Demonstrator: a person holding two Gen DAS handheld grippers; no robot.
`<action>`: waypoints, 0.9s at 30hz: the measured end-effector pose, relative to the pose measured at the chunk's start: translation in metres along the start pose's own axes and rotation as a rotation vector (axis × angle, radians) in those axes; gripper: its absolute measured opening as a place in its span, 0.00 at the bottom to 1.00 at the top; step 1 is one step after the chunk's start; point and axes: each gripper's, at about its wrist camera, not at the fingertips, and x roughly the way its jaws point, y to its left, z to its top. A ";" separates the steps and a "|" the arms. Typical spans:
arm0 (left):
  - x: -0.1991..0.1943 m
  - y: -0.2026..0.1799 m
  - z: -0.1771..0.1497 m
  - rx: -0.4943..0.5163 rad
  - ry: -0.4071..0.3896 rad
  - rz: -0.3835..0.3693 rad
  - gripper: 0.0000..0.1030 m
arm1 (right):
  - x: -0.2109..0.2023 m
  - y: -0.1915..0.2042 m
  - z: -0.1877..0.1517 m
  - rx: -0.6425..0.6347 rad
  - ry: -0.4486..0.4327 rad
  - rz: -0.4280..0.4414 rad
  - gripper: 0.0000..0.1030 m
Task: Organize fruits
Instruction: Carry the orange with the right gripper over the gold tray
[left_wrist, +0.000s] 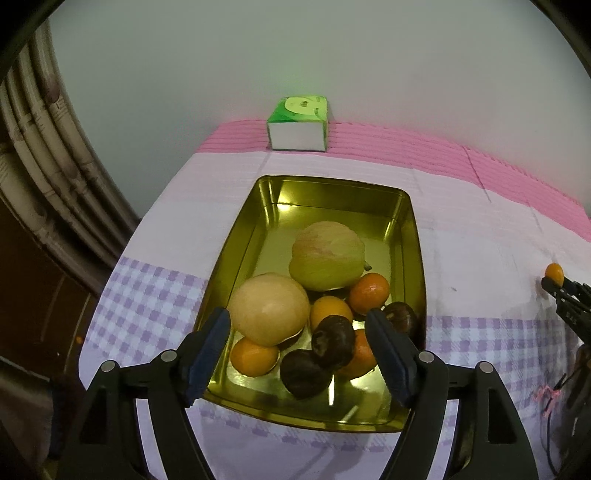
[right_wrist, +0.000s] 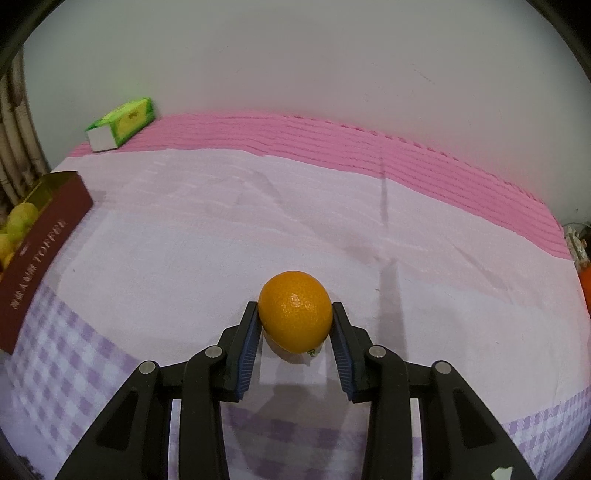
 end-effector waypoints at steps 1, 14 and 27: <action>0.000 0.002 0.000 -0.004 -0.002 0.003 0.73 | -0.003 0.004 0.002 -0.005 -0.003 0.012 0.34; -0.003 0.032 -0.005 -0.077 -0.005 0.035 0.74 | -0.041 0.077 0.026 -0.088 -0.029 0.190 0.34; -0.007 0.065 -0.009 -0.168 0.002 0.086 0.75 | -0.062 0.170 0.046 -0.205 -0.036 0.352 0.34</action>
